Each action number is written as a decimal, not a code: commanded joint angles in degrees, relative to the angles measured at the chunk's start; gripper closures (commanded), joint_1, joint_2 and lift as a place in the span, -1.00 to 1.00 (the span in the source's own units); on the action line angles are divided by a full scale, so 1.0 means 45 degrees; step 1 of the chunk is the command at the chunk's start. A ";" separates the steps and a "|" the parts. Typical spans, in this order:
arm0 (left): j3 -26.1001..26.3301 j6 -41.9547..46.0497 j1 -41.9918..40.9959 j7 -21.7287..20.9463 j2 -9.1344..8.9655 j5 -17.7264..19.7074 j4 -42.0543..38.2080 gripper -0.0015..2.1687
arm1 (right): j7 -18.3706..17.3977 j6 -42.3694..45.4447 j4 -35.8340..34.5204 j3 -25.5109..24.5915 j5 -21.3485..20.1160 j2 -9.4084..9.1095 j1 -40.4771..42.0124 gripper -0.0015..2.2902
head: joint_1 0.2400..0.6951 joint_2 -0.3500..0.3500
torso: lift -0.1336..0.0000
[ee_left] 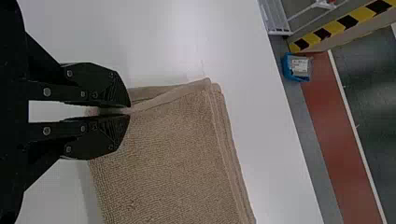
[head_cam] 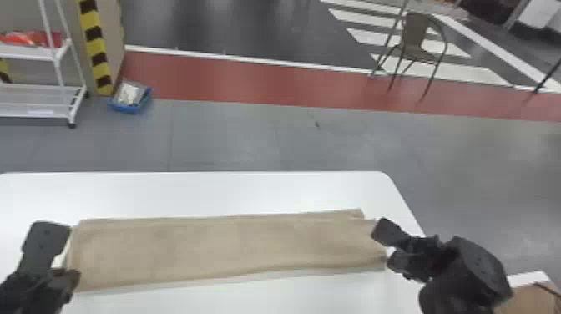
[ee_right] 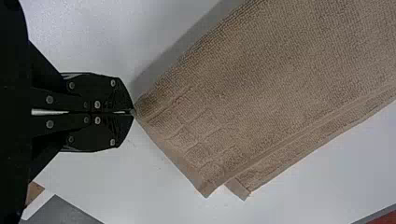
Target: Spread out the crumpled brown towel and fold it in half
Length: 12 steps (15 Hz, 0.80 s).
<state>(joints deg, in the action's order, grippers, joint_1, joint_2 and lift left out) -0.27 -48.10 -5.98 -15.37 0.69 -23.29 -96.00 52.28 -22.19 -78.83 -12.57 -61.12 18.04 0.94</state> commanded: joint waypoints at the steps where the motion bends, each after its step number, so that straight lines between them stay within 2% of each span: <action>1: -0.0311 -0.0045 -0.0487 -0.0315 0.0003 -0.0313 -0.0660 -0.06 | 0.0120 0.0135 -0.0743 -0.0176 0.0184 0.0014 0.0689 0.13 | 1.00 -0.81 | 1.00; 6: -0.1034 -0.0553 -0.1464 -0.1429 0.0003 -0.0977 -0.1617 -0.06 | 0.0784 0.0408 -0.1778 -0.0606 0.0281 0.0014 0.1724 0.13 | 1.00 -0.77 | 1.00; 11: -0.1210 -0.0553 -0.1737 -0.1780 0.0003 -0.1172 -0.1617 -0.06 | 0.0921 0.0760 -0.1798 -0.0938 0.0281 0.0034 0.2095 0.13 | 1.00 -0.76 | 1.00; 12: -0.1190 -0.0553 -0.1737 -0.1780 -0.0017 -0.1172 -0.1617 -0.17 | 0.0901 0.0721 -0.1934 -0.1036 0.0437 0.0014 0.2115 -0.06 | 1.00 -0.76 | 1.00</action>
<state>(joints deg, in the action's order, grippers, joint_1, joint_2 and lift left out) -5.65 -50.58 -13.72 -23.41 0.70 -28.55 -103.29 56.37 -18.77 -86.98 -16.75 -59.76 18.23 10.27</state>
